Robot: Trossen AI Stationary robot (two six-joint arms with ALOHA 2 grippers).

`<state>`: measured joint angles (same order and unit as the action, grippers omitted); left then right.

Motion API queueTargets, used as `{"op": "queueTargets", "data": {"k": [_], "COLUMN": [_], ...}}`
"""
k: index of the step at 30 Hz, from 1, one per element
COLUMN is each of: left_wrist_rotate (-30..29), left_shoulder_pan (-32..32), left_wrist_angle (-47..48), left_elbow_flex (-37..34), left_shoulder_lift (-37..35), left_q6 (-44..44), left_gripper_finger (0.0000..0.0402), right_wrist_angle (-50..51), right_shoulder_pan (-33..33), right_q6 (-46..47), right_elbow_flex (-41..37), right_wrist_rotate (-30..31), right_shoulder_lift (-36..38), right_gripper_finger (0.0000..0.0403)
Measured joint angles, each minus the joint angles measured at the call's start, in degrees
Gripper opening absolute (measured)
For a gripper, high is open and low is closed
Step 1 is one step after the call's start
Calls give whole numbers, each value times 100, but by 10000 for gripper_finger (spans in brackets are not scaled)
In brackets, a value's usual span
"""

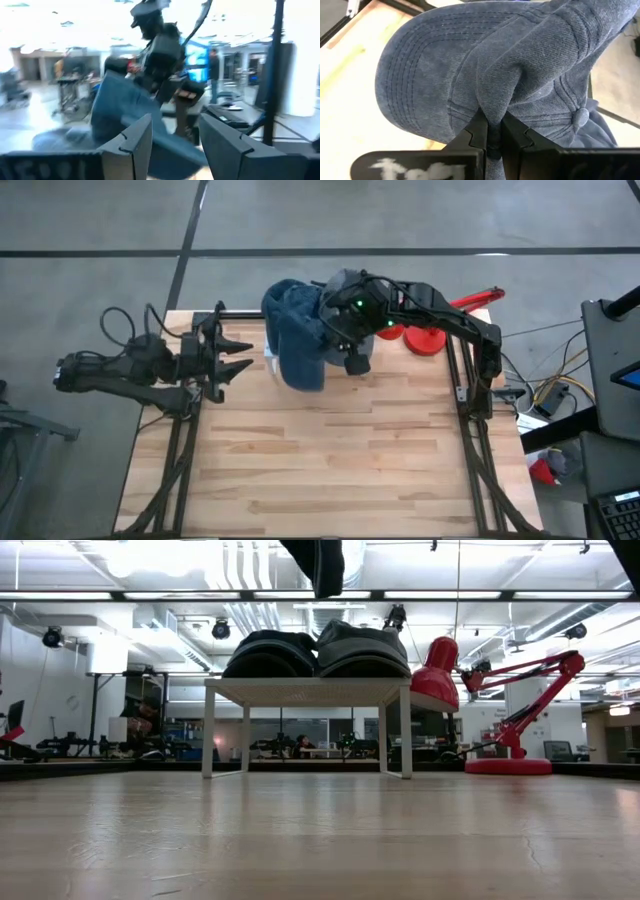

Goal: Pick & Place hat
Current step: Stack the blue cap on the blue cap on the shelf

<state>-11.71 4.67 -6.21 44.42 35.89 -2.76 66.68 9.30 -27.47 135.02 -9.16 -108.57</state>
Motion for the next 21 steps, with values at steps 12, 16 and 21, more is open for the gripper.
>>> {"op": "queueTargets", "data": {"k": [12,16,21], "left_wrist_rotate": [1099,1123,1133], "left_shoulder_pan": [7,78,307], "left_wrist_angle": [642,1779,2991], "left_elbow_flex": [1176,1891,2753], "left_shoulder_lift": [1193,1534,1998], "left_q6": [42,297,458], "left_gripper_finger": [165,165,165], "right_wrist_angle": [621,884,1054], "right_shoulder_pan": [-566,-784,-1050], "right_q6": [202,514,784], "right_elbow_flex": [-30,-31,-31], "right_wrist_rotate": [-385,-496,-503], "right_shoulder_lift": [-256,-401,-585], "right_gripper_finger": [17,18,18]}}
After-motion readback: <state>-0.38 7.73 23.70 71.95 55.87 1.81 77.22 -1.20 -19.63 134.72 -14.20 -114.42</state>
